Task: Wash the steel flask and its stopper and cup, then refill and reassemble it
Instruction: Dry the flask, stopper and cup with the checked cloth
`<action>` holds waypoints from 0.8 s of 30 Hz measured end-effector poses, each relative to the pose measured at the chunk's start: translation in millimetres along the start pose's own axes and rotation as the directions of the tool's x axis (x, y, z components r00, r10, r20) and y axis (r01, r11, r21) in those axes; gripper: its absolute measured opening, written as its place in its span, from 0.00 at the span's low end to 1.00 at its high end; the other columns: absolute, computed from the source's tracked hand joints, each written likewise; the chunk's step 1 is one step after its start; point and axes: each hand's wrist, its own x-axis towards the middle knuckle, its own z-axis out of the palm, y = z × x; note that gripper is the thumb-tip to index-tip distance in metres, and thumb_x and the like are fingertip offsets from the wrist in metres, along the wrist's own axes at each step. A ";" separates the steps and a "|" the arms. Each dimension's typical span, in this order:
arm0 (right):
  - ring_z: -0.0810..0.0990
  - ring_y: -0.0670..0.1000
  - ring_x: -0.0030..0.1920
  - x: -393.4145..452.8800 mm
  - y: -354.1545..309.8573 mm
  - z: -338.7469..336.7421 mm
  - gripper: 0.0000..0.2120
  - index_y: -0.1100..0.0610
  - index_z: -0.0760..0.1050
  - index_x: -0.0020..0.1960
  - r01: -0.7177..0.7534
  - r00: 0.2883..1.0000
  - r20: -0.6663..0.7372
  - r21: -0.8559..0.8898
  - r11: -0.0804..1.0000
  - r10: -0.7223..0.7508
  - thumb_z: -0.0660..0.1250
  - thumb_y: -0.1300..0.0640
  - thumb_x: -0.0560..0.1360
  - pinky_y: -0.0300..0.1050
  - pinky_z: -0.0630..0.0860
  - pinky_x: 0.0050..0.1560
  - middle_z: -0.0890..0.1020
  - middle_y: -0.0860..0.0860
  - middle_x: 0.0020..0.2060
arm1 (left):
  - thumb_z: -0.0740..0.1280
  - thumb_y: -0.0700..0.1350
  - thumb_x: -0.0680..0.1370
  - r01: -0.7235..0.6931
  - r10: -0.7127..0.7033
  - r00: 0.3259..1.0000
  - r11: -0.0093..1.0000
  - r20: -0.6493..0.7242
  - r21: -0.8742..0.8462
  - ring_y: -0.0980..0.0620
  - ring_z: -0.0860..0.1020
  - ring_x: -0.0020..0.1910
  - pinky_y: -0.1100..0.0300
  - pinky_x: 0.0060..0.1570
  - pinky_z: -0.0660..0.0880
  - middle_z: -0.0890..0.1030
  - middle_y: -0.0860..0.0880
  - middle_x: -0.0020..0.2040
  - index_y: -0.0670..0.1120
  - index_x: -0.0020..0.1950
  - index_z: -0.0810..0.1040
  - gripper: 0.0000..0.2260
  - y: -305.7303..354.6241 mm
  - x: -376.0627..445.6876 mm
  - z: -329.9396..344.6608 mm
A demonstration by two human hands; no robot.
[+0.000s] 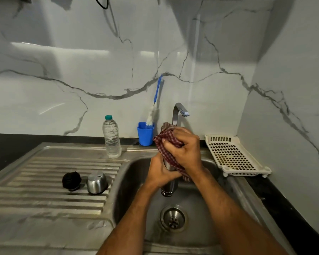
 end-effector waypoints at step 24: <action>0.84 0.58 0.52 -5.3 -35.5 -8.1 0.24 0.61 0.82 0.53 -0.701 0.416 0.300 0.707 0.093 0.858 0.61 0.41 0.81 0.55 0.80 0.56 0.86 0.59 0.49 | 0.76 0.46 0.67 -0.161 0.200 0.970 0.954 -0.138 0.252 0.45 0.68 0.68 0.40 0.67 0.70 0.69 0.48 0.68 0.67 0.70 0.64 0.37 -0.1 2.5 -4.2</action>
